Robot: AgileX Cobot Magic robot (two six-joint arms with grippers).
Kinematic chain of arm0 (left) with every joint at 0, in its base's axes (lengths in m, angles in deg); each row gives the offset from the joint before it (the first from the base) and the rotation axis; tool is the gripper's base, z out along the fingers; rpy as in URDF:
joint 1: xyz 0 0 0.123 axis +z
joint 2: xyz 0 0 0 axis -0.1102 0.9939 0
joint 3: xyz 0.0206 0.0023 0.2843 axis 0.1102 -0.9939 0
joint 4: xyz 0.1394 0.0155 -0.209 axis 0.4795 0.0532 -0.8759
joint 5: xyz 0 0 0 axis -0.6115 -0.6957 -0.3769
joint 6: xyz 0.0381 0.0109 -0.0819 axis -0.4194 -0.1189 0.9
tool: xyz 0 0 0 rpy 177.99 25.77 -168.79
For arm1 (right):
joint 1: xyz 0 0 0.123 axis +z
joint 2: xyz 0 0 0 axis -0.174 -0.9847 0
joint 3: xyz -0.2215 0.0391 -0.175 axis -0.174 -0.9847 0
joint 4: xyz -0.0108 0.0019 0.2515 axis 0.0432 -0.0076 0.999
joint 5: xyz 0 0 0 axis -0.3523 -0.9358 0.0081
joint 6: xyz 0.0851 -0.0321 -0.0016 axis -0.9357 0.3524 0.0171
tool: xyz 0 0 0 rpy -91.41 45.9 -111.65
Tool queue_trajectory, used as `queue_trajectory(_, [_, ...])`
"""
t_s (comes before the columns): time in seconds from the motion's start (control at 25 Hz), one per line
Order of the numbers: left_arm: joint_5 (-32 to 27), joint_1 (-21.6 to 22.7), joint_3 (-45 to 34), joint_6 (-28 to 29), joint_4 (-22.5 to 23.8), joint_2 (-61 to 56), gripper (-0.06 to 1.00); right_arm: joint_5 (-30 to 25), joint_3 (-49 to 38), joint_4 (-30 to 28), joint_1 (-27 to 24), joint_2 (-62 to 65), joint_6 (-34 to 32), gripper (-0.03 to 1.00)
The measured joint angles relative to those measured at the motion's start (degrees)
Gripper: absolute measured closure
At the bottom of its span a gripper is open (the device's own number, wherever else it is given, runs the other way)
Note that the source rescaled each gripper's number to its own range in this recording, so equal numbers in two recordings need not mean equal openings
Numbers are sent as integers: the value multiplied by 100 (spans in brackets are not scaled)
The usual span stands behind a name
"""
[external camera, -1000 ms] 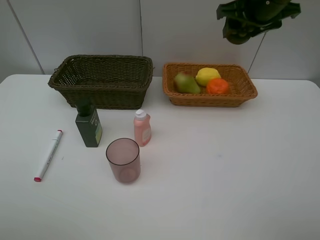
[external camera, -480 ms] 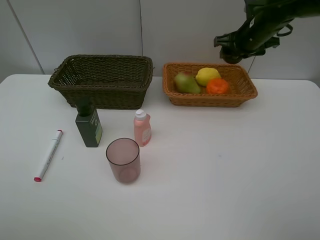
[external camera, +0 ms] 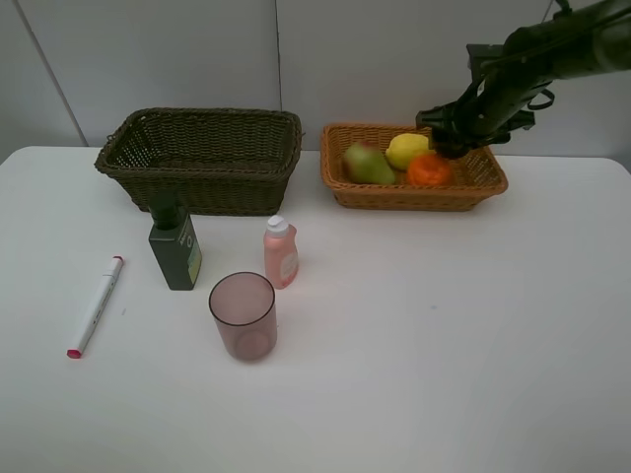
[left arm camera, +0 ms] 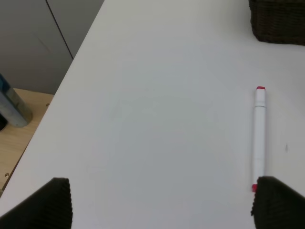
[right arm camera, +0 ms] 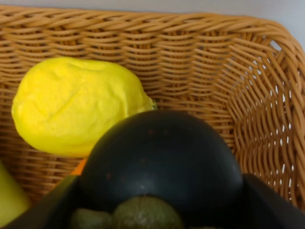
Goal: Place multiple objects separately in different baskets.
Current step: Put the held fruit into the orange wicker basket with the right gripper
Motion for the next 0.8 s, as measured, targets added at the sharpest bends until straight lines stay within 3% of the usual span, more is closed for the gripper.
queue_trajectory(0.32, [0,0,0,0,0,0,-5,47,0,-95,0,0,0,92])
queue_trajectory(0.36, [0,0,0,0,0,0,-5,53,0,-95,0,0,0,78])
queue_trajectory(0.4, [0,0,0,0,0,0,-5,76,0,-109,0,0,0,48])
queue_trajectory(0.44, [0,0,0,0,0,0,-5,103,0,-135,0,0,0,27])
queue_trajectory(0.52, [0,0,0,0,0,0,-5,147,0,-188,0,0,0,8])
queue_trajectory(0.64, [0,0,0,0,0,0,-5,153,5,-222,0,0,0,-2])
queue_trajectory(0.8, [0,0,0,0,0,0,-5,147,5,-232,0,13,0,-3])
